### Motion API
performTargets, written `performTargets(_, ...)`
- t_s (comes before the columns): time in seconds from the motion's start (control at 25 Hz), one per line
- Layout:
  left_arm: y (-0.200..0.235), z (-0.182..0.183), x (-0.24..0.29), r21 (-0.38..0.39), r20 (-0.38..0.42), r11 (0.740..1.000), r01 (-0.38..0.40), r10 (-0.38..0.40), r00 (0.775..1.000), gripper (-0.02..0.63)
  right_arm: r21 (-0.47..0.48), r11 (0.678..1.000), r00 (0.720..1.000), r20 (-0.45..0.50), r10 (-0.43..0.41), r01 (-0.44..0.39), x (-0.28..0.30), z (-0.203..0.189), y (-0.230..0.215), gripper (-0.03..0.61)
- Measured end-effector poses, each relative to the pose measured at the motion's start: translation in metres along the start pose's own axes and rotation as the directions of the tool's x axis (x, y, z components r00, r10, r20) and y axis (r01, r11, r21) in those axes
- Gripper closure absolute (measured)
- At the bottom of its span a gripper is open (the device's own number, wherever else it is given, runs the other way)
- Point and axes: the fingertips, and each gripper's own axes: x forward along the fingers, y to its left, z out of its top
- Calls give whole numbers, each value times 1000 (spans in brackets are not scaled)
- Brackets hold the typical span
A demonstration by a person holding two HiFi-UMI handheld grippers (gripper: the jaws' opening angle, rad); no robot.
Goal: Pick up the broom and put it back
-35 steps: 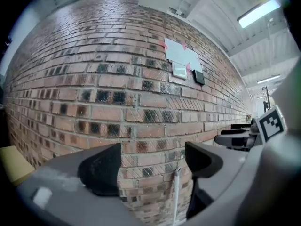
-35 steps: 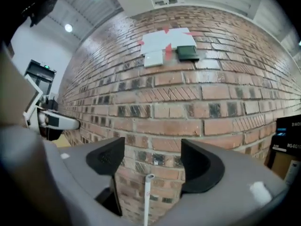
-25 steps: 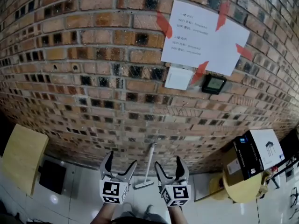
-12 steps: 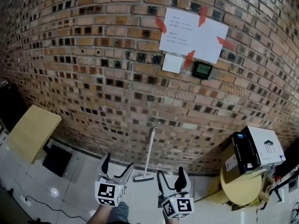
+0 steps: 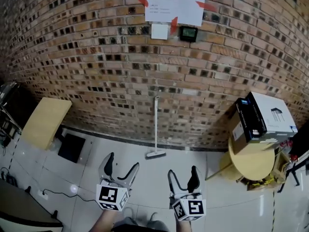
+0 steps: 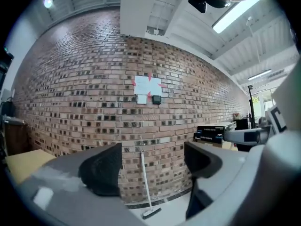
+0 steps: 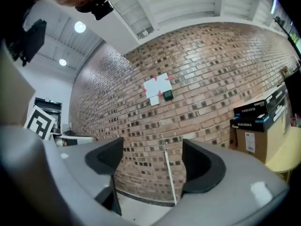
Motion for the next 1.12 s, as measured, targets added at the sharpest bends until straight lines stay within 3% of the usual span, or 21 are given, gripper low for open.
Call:
performTargets(0.2, -5, 17, -33, 87, 68, 995, -46, 40, 997, 208, -130, 992, 999, 47, 6, 0, -4, 22, 22, 192)
performTargets(0.36, 13, 4, -61, 41, 59, 997, -60, 58, 997, 222, -221, 975, 999, 31, -34, 40, -12, 16, 49, 193)
performTargets(0.48, 31, -5, -81, 34, 44, 996, -77, 75, 996, 222, -215, 976, 1000, -4, -26, 24, -13, 8, 69, 193)
performTargets(0.64, 42, 7, -91, 16, 68, 997, -72, 71, 995, 222, -238, 971, 999, 28, -16, 22, -14, 24, 91, 193)
performTargets(0.92, 57, 20, -98, 4, 110, 999, -52, 51, 993, 222, -269, 963, 1000, -16, 0, -4, -11, 22, 125, 199)
performTargets(1.12, 65, 17, -97, 9, 78, 999, -36, 36, 996, 222, -280, 960, 1000, 5, 5, -4, -4, 24, 135, 209)
